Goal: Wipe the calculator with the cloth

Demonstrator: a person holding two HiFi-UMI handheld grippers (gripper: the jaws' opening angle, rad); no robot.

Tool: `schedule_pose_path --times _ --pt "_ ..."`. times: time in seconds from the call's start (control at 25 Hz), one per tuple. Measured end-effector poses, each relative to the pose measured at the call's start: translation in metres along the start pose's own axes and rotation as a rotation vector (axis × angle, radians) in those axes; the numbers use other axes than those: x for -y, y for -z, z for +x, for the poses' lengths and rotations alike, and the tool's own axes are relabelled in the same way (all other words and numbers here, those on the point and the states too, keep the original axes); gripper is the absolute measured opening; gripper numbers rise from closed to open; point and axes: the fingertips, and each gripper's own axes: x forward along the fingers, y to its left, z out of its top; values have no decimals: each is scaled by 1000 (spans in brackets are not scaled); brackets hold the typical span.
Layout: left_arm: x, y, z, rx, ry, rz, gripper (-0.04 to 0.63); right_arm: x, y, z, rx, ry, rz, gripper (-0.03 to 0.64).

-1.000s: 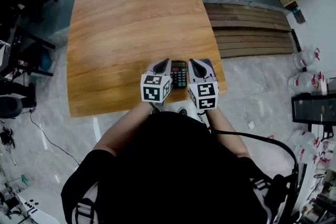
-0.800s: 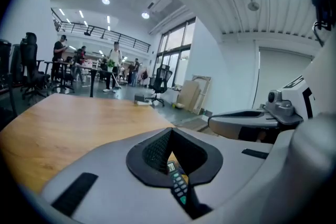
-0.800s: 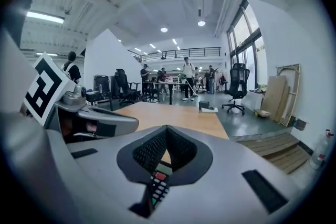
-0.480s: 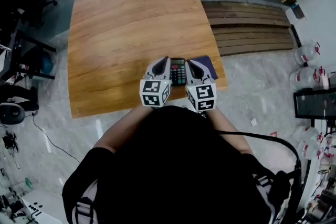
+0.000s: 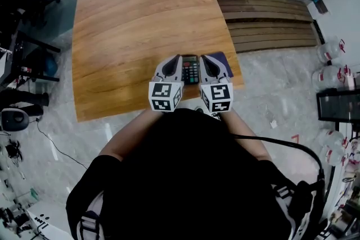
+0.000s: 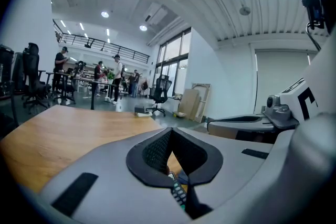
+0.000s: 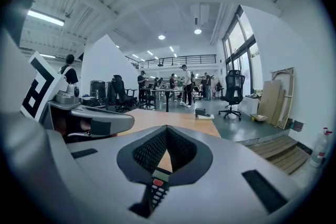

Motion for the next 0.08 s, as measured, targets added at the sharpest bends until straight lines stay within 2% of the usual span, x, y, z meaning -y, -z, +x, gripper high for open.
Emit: schedule_pose_path --times 0.08 --pt "1 -3 -1 6 -5 1 6 2 -4 0 10 1 -3 15"
